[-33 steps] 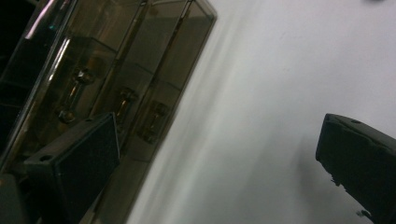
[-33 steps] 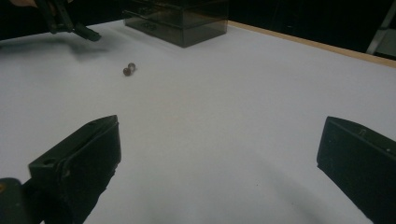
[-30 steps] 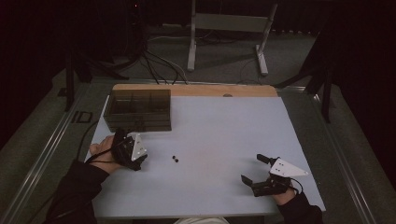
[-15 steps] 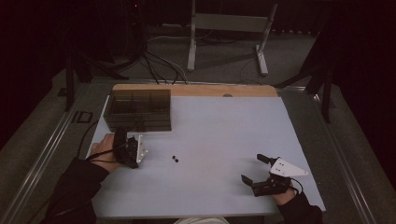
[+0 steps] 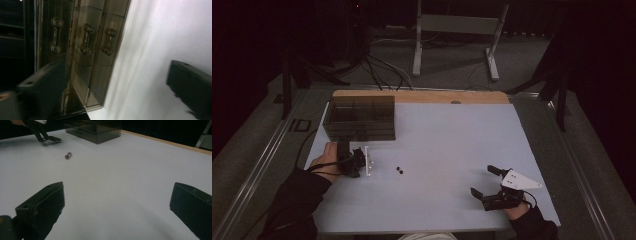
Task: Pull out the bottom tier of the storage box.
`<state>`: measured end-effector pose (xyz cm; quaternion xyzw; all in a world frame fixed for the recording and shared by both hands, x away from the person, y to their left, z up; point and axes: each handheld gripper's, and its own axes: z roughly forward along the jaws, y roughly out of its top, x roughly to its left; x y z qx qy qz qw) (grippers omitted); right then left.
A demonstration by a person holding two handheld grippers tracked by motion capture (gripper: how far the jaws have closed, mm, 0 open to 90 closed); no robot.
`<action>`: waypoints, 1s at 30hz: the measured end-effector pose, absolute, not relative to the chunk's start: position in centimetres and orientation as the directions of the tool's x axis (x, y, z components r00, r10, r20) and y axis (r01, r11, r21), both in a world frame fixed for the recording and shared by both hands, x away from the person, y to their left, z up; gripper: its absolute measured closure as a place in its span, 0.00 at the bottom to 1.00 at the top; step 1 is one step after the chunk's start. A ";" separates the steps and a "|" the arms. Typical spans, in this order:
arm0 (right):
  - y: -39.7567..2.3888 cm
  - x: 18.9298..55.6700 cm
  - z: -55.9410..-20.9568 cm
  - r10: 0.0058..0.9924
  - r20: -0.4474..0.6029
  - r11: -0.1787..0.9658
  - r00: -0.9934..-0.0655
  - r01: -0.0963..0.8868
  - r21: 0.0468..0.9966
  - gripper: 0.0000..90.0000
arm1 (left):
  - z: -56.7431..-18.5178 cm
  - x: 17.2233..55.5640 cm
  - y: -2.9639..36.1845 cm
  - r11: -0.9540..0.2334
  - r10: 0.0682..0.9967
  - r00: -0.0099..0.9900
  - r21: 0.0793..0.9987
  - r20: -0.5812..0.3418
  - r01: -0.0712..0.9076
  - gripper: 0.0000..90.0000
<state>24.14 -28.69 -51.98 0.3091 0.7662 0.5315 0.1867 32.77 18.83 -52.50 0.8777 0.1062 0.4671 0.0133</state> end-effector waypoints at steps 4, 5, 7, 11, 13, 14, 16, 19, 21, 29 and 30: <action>-28.7 24.1 -52.0 0.673 0.042 0.246 -0.739 0.277 0.929 0.00 | -52.7 32.8 18.6 -0.984 0.157 0.541 0.082 0.826 0.159 0.08; -28.7 24.1 -52.0 0.672 0.041 0.248 -0.740 0.278 0.928 0.00 | -52.8 32.8 18.6 -0.985 0.147 0.534 0.075 0.833 0.154 0.09; -28.6 24.1 -52.0 0.672 0.043 0.245 -0.739 0.276 0.929 0.00 | -52.9 32.8 18.5 -0.989 0.125 0.530 0.062 0.839 0.135 0.15; -28.7 24.1 -52.0 0.672 0.038 0.251 -0.740 0.275 0.928 0.00 | -53.2 33.1 18.2 -0.991 0.086 0.511 0.022 0.855 0.129 0.19; -28.7 24.1 -52.0 0.673 0.043 0.244 -0.738 0.277 0.929 0.00 | -53.4 33.1 18.1 -0.992 0.067 0.511 0.000 0.857 0.130 0.19; -28.7 24.1 -52.0 0.673 0.042 0.245 -0.738 0.276 0.929 0.00 | -53.5 33.2 18.0 -0.992 0.066 0.506 0.001 0.860 0.128 0.21; -28.7 24.0 -52.0 0.672 0.038 0.250 -0.740 0.274 0.929 0.00 | -53.8 33.2 18.0 -0.993 0.053 0.497 -0.009 0.866 0.121 0.26; -28.7 24.0 -52.0 0.672 0.042 0.244 -0.739 0.275 0.930 0.00 | -53.9 33.3 18.0 -0.993 0.032 0.490 -0.028 0.871 0.116 0.31; -28.7 24.0 -52.0 0.673 0.041 0.245 -0.739 0.275 0.930 0.00 | -54.3 33.4 17.9 -0.990 -0.004 0.488 -0.073 0.873 0.121 0.36; -28.8 24.0 -52.0 0.672 0.039 0.250 -0.739 0.276 0.928 0.00 | -55.0 34.0 17.8 -0.984 -0.072 0.474 -0.141 0.878 0.112 0.49; -28.8 24.0 -52.0 0.672 0.042 0.246 -0.739 0.276 0.929 0.00 | -55.0 34.0 17.8 -0.984 -0.072 0.474 -0.141 0.878 0.112 0.51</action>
